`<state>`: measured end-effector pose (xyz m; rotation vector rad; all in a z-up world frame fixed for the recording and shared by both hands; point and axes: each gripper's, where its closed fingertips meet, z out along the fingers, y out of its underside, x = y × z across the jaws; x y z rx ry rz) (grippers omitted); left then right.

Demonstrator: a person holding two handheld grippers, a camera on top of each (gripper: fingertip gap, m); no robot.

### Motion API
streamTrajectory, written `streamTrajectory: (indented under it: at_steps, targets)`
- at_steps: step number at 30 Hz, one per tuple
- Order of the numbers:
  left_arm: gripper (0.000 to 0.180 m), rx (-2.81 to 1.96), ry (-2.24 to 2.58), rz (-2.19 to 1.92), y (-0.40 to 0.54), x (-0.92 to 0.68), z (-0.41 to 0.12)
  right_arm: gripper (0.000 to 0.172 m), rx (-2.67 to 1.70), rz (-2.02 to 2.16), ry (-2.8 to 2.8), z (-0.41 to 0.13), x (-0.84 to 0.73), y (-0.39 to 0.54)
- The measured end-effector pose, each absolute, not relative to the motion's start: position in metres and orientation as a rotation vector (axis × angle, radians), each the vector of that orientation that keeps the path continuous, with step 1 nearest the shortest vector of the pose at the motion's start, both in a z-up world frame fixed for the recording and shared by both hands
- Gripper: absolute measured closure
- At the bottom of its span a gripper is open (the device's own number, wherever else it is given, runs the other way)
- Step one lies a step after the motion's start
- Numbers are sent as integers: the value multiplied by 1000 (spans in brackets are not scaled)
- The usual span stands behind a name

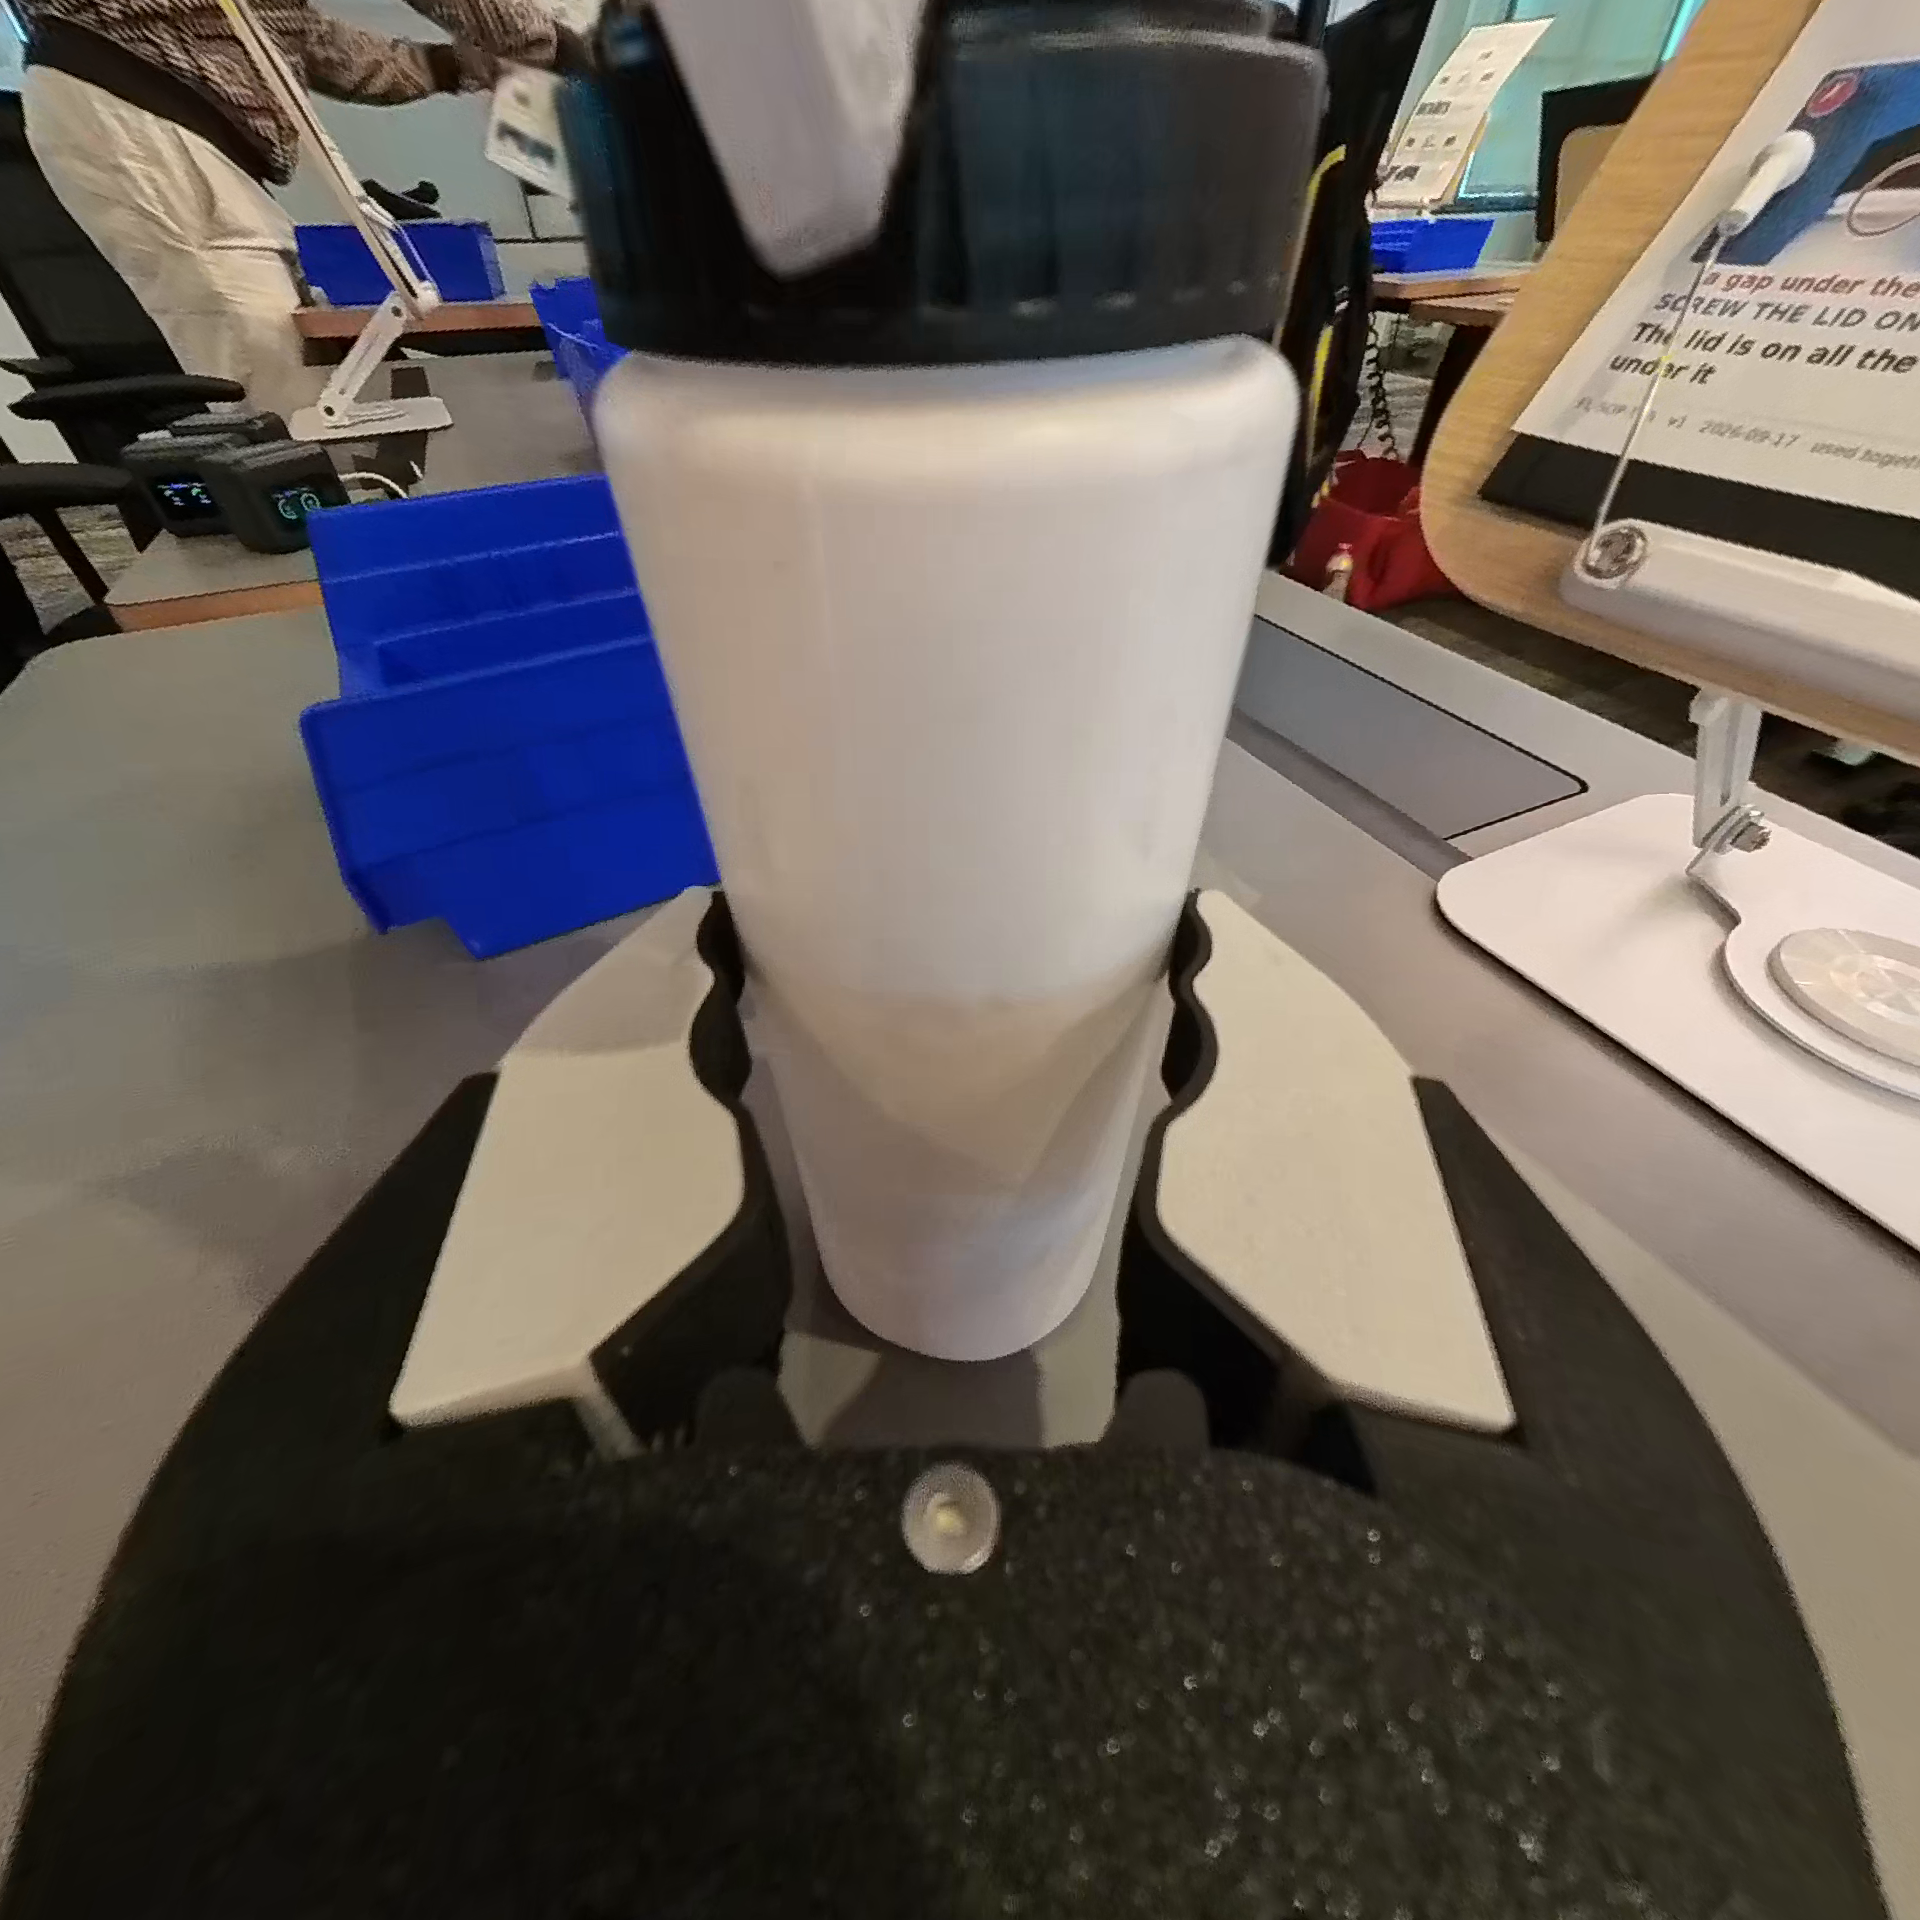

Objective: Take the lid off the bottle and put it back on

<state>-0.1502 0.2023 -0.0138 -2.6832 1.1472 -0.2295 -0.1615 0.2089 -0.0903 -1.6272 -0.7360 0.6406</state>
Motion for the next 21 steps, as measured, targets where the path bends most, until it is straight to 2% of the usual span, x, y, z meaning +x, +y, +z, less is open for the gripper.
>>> streamTrajectory:
  at_steps: [2, 7, 10, 21]
  targets:
    - [82, -2719, 1054, -241, 204, -152, -16, 92, -1637, 619, -731, -90, -162, 209]
    - [102, -2756, 912, -291, 208, -151, -11, 92, -1666, 574, -703, -91, -164, 209]
    - [105, -2815, 895, -327, 203, -152, -15, 92, -1677, 551, -706, -91, -165, 209]
    - [107, -2677, 1436, -243, 199, -154, -15, 93, -1667, 580, -732, -92, -167, 208]
